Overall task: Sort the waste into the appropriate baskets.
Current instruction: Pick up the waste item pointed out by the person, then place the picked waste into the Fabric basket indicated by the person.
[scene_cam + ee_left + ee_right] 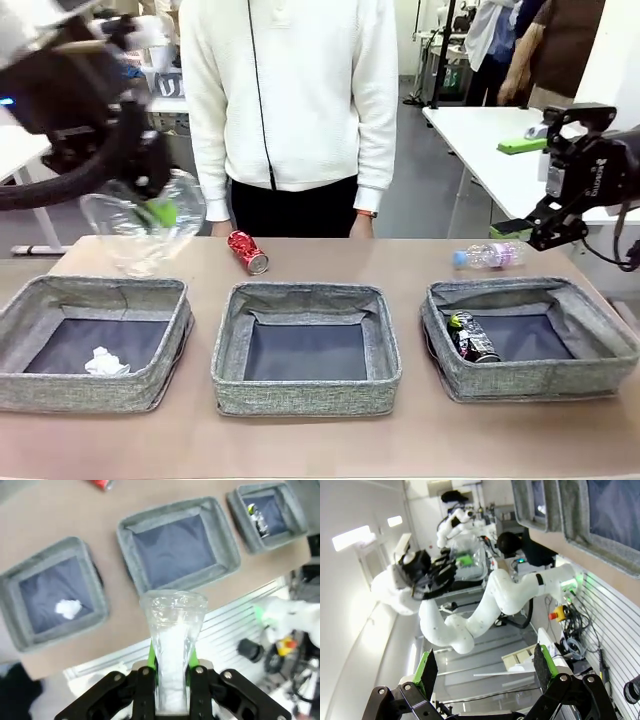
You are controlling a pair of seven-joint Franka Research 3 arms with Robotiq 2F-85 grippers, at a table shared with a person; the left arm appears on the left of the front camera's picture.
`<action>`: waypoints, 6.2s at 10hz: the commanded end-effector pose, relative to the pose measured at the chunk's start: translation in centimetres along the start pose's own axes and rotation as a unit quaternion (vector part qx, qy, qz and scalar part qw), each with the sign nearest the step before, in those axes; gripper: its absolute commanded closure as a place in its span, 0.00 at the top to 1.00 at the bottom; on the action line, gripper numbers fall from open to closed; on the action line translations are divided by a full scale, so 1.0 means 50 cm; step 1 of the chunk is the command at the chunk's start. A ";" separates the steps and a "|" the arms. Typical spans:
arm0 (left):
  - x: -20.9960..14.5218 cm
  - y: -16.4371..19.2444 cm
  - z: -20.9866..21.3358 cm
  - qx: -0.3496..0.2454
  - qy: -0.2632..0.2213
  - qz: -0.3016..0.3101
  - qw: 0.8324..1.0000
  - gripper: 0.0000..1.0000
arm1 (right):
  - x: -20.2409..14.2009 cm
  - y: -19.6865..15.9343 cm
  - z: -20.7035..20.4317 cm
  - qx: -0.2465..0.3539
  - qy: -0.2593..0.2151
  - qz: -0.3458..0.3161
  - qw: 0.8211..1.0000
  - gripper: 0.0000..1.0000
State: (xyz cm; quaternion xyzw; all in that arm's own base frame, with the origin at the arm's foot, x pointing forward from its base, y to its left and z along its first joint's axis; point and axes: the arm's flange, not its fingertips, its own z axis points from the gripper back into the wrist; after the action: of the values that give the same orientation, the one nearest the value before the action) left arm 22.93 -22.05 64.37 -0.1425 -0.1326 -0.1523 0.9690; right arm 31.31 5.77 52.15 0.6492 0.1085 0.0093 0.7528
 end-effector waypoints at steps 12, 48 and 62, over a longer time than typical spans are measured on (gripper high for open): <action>0.162 -0.218 0.139 0.072 0.080 0.114 0.988 0.24 | 0.000 0.004 -0.001 0.011 0.000 0.003 1.000 1.00; 0.183 -0.277 0.151 0.018 0.028 0.155 0.987 0.24 | 0.000 0.004 -0.001 0.011 0.000 0.003 1.000 1.00; 0.101 -0.194 -0.387 0.131 -0.008 0.211 0.969 0.24 | 0.000 0.004 -0.001 0.011 0.000 0.003 1.000 1.00</action>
State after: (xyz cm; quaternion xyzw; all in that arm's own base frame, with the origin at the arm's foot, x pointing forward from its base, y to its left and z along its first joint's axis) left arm 27.64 -37.58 48.94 -0.0428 -0.1157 0.0654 0.9902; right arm 31.31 5.78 52.13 0.6491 0.1089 0.0092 0.7528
